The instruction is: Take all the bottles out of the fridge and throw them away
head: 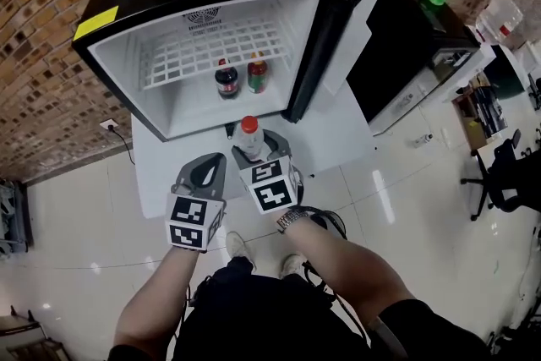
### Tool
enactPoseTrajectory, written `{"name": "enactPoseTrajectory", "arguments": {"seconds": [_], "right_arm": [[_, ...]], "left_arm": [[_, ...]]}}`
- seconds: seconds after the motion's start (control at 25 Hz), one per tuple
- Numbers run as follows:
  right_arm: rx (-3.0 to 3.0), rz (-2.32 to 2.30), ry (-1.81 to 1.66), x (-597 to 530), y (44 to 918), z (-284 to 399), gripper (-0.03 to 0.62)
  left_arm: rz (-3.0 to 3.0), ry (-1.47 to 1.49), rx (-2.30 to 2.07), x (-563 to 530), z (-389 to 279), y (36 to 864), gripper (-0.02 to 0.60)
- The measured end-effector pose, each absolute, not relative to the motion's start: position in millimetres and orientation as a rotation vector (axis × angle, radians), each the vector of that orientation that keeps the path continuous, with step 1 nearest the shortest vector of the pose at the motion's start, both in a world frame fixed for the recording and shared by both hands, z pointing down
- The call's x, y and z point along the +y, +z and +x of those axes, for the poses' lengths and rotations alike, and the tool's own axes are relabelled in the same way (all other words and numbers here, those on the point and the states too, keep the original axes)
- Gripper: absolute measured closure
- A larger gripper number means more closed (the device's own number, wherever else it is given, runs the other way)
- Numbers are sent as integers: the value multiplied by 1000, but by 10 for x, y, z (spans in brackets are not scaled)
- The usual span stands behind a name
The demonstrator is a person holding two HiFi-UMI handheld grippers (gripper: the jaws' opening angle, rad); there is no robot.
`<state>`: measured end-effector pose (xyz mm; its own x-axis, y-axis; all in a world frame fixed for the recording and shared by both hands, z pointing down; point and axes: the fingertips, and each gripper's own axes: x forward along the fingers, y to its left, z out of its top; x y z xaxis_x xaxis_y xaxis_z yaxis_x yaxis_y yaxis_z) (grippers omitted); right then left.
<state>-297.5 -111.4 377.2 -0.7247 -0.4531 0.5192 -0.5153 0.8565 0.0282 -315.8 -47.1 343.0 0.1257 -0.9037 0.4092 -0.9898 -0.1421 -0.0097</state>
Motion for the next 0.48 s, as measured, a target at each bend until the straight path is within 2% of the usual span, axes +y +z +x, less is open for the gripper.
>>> {"name": "enactPoseTrajectory", "arguments": {"seconds": [0.48], "right_arm": [[-2459, 765, 185, -734, 3812, -1262, 309]], "left_arm": [[2271, 529, -1727, -437, -1627, 3514, 577]]}}
